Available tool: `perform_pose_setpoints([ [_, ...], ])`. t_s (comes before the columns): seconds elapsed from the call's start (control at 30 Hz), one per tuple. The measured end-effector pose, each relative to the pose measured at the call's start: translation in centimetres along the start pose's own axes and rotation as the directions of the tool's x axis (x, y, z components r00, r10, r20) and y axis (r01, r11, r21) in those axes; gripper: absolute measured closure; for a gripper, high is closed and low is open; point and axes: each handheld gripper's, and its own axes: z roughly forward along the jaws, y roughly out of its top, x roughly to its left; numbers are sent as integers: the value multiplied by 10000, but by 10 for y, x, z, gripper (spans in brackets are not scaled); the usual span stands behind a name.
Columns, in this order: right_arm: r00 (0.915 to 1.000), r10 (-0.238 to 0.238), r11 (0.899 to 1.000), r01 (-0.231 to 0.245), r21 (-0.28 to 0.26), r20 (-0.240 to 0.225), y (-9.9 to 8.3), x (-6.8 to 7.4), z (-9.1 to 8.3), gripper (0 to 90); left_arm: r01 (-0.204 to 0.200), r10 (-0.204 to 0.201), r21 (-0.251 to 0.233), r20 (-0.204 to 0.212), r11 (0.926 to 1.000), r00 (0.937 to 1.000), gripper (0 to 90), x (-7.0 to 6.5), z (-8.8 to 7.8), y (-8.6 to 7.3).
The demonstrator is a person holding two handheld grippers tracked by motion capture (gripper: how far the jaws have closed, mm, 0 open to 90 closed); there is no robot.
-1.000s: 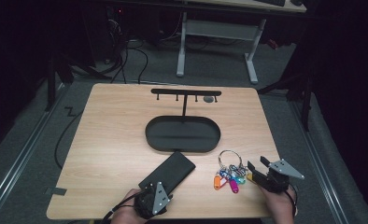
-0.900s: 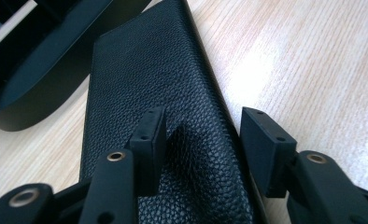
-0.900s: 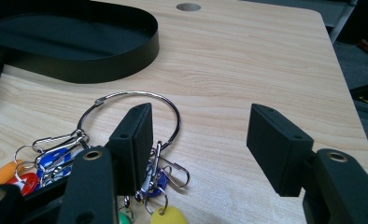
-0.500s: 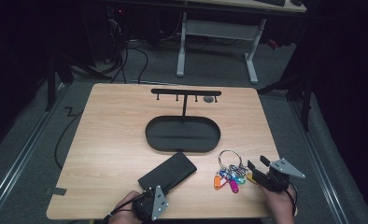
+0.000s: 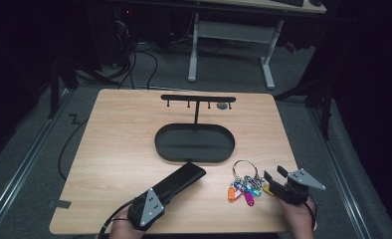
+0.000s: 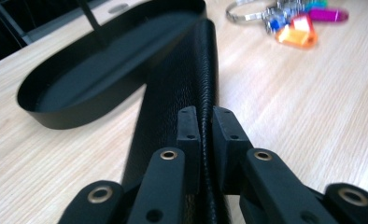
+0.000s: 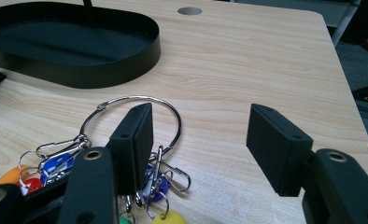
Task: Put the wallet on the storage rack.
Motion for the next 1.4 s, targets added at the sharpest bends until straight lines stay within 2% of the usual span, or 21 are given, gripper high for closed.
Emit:
perform_pose_setpoints([
  [0.17,10000,52,10000,-52,29,-46,-1,0,1,416,696,-690,-530,130,9962,9975,828,11,-11,2],
  [0.27,9997,203,9997,-202,105,-97,-2,0,3,416,1202,-1186,-841,236,9892,9927,830,18,-17,1],
  [0.53,9998,208,9998,-208,8,-64,-1,-2,1,417,1875,-1822,-1335,509,9732,9819,834,25,-25,2],
  [0.63,9998,204,9998,-204,-11,-69,-1,-2,1,417,2210,-2126,-1445,716,9645,9745,834,28,-26,1],
  [0.73,9998,195,9998,-195,-16,-69,0,-1,1,417,2417,-2331,-1456,739,9594,9696,834,32,-26,-1],
  [0.83,9997,216,9998,-216,-9,-61,0,-2,1,417,2774,-2676,-1425,844,9501,9598,833,39,-26,-5],
  [1.0,9998,181,9998,-181,-21,-60,0,-2,0,418,3128,-3016,-1285,1000,9411,9482,829,48,-26,-11],
  [1.13,9998,192,9998,-192,-9,-67,0,-2,0,418,3140,-3016,-1234,1092,9414,9471,822,49,-25,-12],
  [1.27,9998,177,9998,-177,-3,-66,0,-2,1,418,2986,-2877,-1199,1001,9468,9525,812,48,-25,-11],
  [1.4,9998,177,9998,-177,15,-76,0,-2,1,418,2938,-2853,-1193,830,9484,9548,795,47,-25,-11],
])
